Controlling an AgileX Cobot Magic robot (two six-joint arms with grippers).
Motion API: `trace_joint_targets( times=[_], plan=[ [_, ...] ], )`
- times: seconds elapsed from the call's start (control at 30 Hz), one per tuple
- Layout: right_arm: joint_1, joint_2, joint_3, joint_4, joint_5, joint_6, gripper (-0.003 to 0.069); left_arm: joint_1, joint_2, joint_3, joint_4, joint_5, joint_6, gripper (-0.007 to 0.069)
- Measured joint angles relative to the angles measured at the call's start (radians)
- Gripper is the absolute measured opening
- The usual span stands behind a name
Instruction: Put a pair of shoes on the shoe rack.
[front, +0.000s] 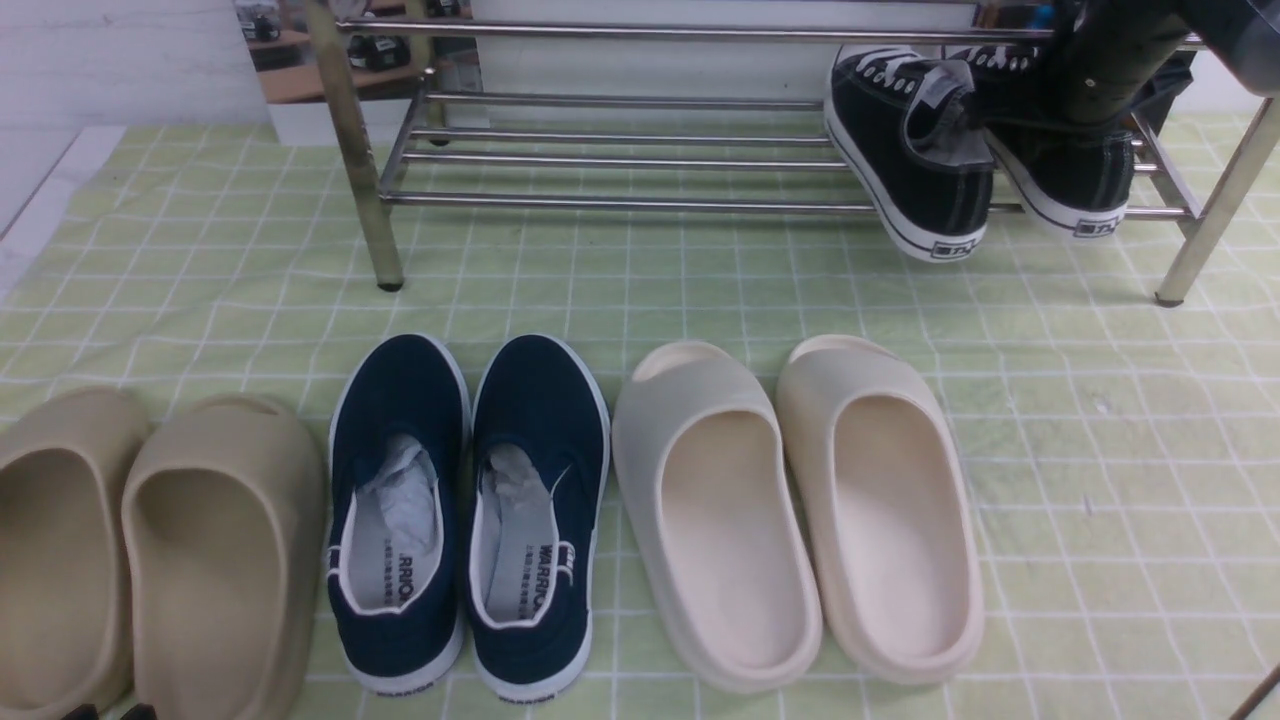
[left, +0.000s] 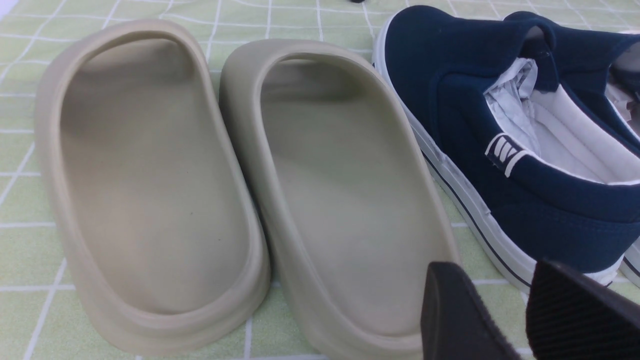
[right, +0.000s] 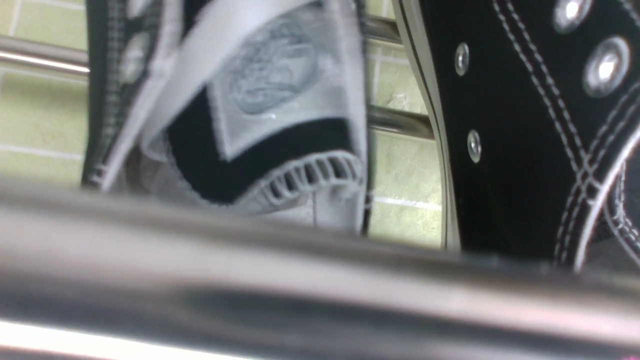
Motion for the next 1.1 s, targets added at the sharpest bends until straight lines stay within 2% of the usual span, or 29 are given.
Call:
trace_joint_targets(
  times=[0.1,0.13,0.2,0.3,0.4,0.47,0.57,0.7,0.8,0.83,0.87,0.9,0.93,0.97,1.0,1.03,1.1],
  plan=[
    [-0.001,0.0,0.0,0.015,-0.004,0.001,0.0062,0.0,0.0,0.0,0.0,0.0,0.0,0.0239],
    [-0.002,0.0,0.0,0.036,-0.024,0.003,0.0123,0.0,0.0,0.0,0.0,0.0,0.0,0.0239],
    [-0.002,0.0,-0.001,0.047,-0.036,0.004,0.0162,0.0,0.0,0.0,0.0,0.0,0.0,0.0239],
    [-0.002,-0.008,-0.003,0.063,-0.034,0.004,0.0394,0.0,0.0,0.0,0.0,0.0,0.0,0.0239],
    [-0.002,-0.039,0.033,0.069,-0.016,0.005,0.054,0.0,0.0,0.0,0.0,0.0,0.0,0.0239],
    [-0.002,-0.085,0.075,0.069,-0.016,0.005,0.0621,0.0,0.0,0.0,0.0,0.0,0.0,0.0239],
    [-0.002,-0.17,0.147,0.07,-0.013,0.006,0.0667,0.0,0.0,0.0,0.0,0.0,0.0,0.0239],
    [-0.002,-0.253,0.191,0.082,0.018,0.008,0.0615,0.0,0.0,0.0,0.0,0.0,0.0,0.0239],
    [-0.003,-0.355,0.199,0.131,0.068,0.0,0.0428,0.0,0.0,0.0,0.0,0.0,0.0,0.0239],
    [-0.003,-0.368,0.199,0.135,0.071,-0.003,0.04,0.0,0.0,0.0,0.0,0.0,0.0,0.0239],
    [-0.003,-0.419,0.199,0.144,0.094,-0.02,0.0301,0.0,0.0,0.0,0.0,0.0,0.0,0.0239],
    [-0.003,-0.427,0.199,0.145,0.1,-0.025,0.0286,0.0,0.0,0.0,0.0,0.0,0.0,0.0239],
    [-0.003,-0.507,0.208,0.148,0.12,-0.068,0.0152,0.0,0.0,0.0,0.0,0.0,0.0,0.0239],
    [-0.003,-0.507,0.21,0.148,0.122,-0.068,0.0152,0.0,0.0,0.0,0.0,0.0,0.0,0.0239],
    [-0.003,-0.601,0.244,0.135,0.129,-0.115,0.0041,0.0,0.0,0.0,0.0,0.0,0.0,0.0239],
    [-0.003,-0.659,0.272,0.12,0.129,-0.138,0.0009,0.0,0.0,0.0,0.0,0.0,0.0,0.0239],
    [-0.003,-0.758,0.323,0.087,0.125,-0.161,-0.0003,0.0,0.0,0.0,0.0,0.0,0.0,0.0239]
  ],
)
